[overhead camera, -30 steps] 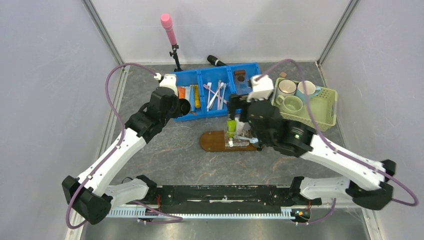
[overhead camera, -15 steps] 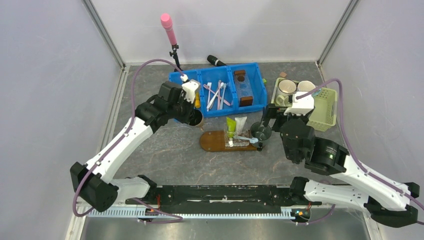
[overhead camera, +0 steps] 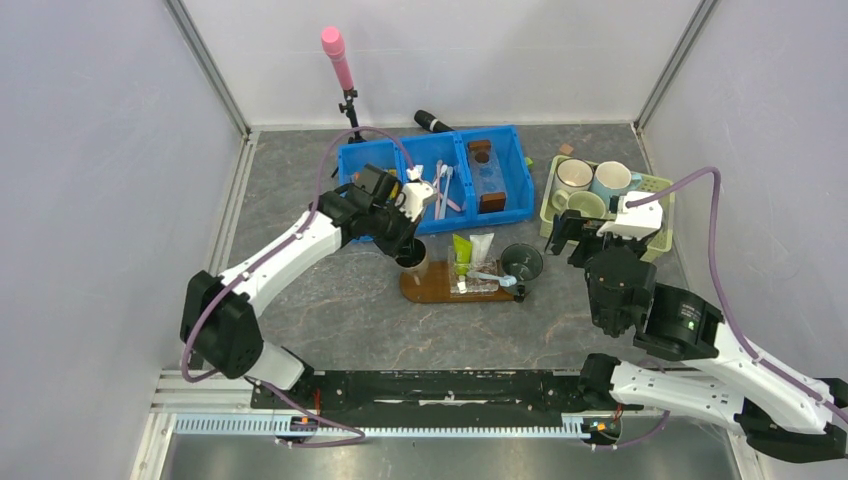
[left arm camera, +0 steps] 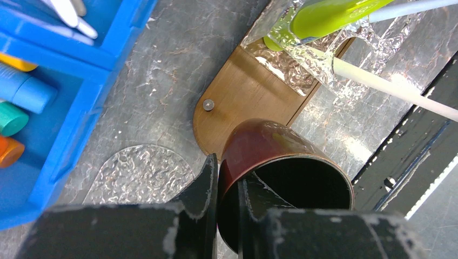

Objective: Prepare toiletry sets of a toothbrush and toothpaste on the tray

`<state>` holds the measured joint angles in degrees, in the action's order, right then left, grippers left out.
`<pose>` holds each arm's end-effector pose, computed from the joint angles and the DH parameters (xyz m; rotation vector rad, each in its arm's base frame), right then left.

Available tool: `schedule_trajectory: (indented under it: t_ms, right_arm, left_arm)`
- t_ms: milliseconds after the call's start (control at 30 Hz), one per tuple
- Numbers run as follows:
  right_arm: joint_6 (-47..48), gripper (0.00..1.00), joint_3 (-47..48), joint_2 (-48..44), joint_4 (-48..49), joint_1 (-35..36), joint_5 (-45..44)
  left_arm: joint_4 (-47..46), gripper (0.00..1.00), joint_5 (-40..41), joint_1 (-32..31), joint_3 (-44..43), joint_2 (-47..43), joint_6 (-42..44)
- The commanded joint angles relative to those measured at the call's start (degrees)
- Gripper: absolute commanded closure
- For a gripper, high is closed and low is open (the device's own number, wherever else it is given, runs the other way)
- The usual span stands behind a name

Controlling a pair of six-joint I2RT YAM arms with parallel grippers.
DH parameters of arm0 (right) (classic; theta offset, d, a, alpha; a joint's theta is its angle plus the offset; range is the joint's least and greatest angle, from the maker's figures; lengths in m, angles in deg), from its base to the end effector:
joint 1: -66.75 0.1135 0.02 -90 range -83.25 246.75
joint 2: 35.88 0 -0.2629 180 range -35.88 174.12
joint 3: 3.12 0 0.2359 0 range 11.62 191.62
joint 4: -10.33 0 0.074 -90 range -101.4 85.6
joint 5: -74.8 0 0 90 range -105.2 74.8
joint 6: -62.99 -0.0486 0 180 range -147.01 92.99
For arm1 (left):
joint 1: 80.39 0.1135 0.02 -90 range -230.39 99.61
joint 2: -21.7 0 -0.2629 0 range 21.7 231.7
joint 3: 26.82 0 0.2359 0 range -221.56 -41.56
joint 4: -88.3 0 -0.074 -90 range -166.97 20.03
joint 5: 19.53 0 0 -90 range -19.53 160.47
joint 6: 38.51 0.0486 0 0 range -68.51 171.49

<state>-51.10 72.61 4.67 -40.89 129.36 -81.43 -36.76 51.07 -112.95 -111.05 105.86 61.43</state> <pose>0.0869 0.0710 0.3945 0.2021 1.6706 0.0643 0.2426 -0.1740 0.2773 1.0508 2.3223 -0.5846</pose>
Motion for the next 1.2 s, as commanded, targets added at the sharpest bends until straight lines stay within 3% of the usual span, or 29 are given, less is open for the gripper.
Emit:
schedule_trajectory:
  t_ms: [0, 300, 733, 1167]
  right_arm:
    - [0.9, 0.02, -0.6, -0.3, -0.4, 0.0, -4.3]
    - [3.7, 0.02, -0.5, -0.3, 0.2, 0.0, -8.0]
    - [7.5, 0.02, -1.7, 1.1, 3.9, -0.1, -8.2]
    - [7.7, 0.02, -1.9, 1.0, 4.1, 0.0, -8.5]
  left_arm:
    - [-4.5, 0.98, 1.9, -3.3, -2.9, 1.9, 3.2]
    - [-6.4, 0.98, 6.2, -7.8, -3.6, 8.1, 4.9]
    - [-10.9, 0.97, 7.0, -8.2, -1.8, 11.1, 5.7]
    - [-11.3, 0.87, 4.9, -8.2, -1.3, 12.8, 5.9]
